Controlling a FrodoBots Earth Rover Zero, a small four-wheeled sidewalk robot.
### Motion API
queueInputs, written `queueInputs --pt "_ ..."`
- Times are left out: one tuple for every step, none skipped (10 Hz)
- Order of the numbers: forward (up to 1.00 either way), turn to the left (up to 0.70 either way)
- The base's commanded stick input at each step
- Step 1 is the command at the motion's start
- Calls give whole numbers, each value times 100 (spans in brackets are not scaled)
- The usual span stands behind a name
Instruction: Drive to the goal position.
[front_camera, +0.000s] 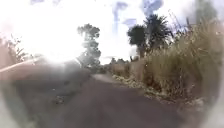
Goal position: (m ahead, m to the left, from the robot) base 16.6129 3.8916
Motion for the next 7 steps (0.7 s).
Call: queueInputs --pt "50 1" --pt "50 1" --pt "50 1" --pt "50 1" --pt "50 1" --pt "50 1" --pt "50 1"
